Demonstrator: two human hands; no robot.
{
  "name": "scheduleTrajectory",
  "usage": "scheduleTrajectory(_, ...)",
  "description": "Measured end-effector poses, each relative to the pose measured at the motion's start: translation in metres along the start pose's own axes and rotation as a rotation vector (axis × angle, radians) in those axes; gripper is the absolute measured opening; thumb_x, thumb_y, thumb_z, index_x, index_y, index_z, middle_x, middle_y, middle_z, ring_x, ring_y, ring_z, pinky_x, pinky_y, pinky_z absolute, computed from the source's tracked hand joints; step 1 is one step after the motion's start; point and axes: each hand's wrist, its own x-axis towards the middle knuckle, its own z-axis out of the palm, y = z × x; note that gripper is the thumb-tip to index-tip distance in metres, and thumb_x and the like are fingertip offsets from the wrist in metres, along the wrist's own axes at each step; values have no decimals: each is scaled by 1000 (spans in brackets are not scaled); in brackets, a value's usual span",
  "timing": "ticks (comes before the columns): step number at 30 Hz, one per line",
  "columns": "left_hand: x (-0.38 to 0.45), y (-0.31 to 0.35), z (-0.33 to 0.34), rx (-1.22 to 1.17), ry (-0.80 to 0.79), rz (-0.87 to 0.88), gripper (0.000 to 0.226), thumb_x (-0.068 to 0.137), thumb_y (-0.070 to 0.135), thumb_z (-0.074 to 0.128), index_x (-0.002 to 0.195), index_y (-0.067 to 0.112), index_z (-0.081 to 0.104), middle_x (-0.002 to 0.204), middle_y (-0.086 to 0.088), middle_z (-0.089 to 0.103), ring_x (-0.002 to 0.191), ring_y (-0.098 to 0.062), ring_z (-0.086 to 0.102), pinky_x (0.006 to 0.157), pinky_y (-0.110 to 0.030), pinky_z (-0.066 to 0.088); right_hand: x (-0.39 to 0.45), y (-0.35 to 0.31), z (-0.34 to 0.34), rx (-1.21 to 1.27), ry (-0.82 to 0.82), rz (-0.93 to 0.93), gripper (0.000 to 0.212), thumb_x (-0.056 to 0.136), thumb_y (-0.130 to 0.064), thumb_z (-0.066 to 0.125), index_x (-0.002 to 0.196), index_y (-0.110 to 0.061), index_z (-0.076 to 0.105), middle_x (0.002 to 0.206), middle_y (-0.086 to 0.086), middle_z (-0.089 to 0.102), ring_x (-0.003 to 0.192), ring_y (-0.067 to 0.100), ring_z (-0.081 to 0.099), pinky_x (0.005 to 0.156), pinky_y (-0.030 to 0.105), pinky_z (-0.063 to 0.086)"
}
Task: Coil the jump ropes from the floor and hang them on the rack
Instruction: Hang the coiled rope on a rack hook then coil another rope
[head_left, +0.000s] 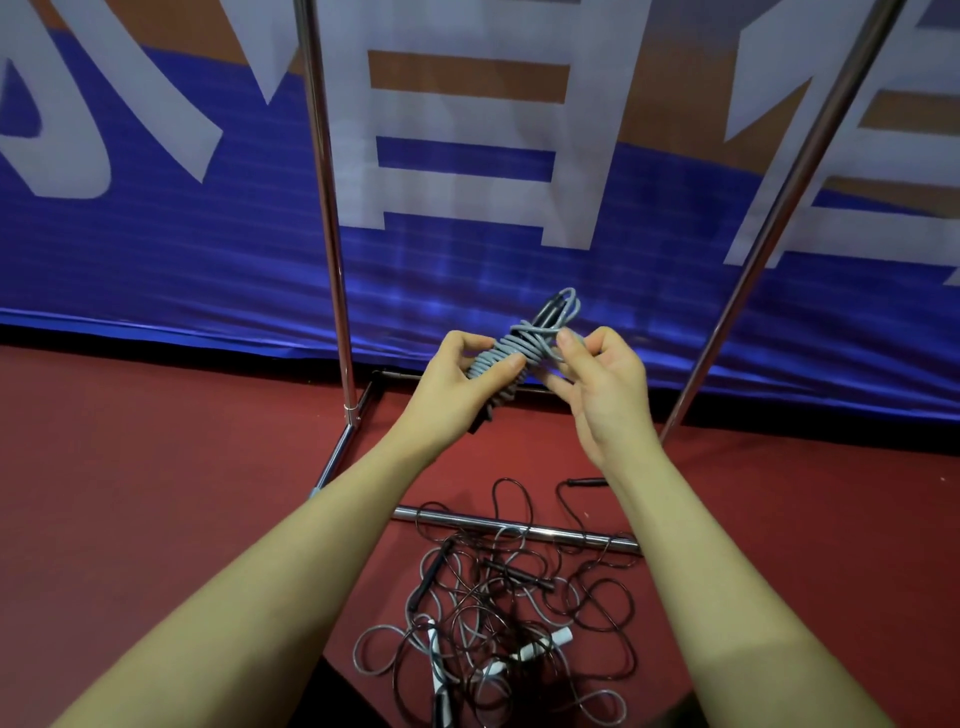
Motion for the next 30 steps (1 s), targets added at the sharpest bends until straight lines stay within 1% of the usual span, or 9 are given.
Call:
scheduleTrajectory(3,0,-3,3,85,22,97,21,87,31,67,103,26,54,105,-11,64,81,-15,62,67,-28,49,0,-1,2,60,7,2,34,96,-1,47,69,-14,33,80,12,59,82,21,63,86,42,54)
scheduleTrajectory(8,-2,1,12,557,141,248,44,97,35,49,135,15,48,120,-7,54,112,-21,52,97,-36,40,1,-1,2,69,25,-13,32,96,-1,48,69,-14,35,84,15,58,89,24,63,88,44,54)
scheduleTrajectory(12,-8,1,19,552,97,200,45,101,37,35,140,16,36,126,-4,48,117,-21,47,94,-36,39,-2,-1,3,55,9,-5,33,96,-2,48,69,-14,35,80,12,57,77,12,66,85,38,54)
scheduleTrajectory(15,-6,2,17,548,139,190,42,97,45,41,129,19,45,115,-1,56,106,-19,53,87,-34,42,-2,0,1,72,-32,25,34,96,0,45,69,-15,33,69,1,64,67,4,64,81,33,52)
scheduleTrajectory(17,-5,4,16,483,193,157,42,89,53,53,115,21,53,101,3,63,92,-15,59,80,-32,46,-2,2,0,86,-82,25,34,96,1,45,69,-15,33,74,1,69,75,8,64,82,33,49)
scheduleTrajectory(20,-3,8,20,251,202,51,36,83,50,64,97,17,59,79,7,65,68,-7,57,65,-24,44,0,3,1,59,-122,-25,31,88,-4,55,68,-16,35,87,30,61,99,28,58,89,41,40)
scheduleTrajectory(23,-2,14,23,-26,163,-71,32,86,45,65,91,14,59,68,3,63,45,-6,47,46,-22,37,5,1,-2,108,-160,-50,24,80,-7,55,69,-14,35,98,17,66,118,36,55,98,39,43)
scheduleTrajectory(26,-2,18,21,-194,25,-153,37,88,50,58,90,12,54,62,-7,58,41,-14,38,41,-18,25,8,-2,-7,159,-209,-67,26,83,-1,54,69,-14,35,101,15,65,106,32,60,96,35,47)
scheduleTrajectory(30,-4,21,17,-378,-234,-204,50,77,62,50,84,14,62,61,-10,53,39,-13,36,42,-16,24,7,-6,-11,147,-220,-89,30,90,6,49,70,-13,36,98,9,70,95,22,66,88,31,53)
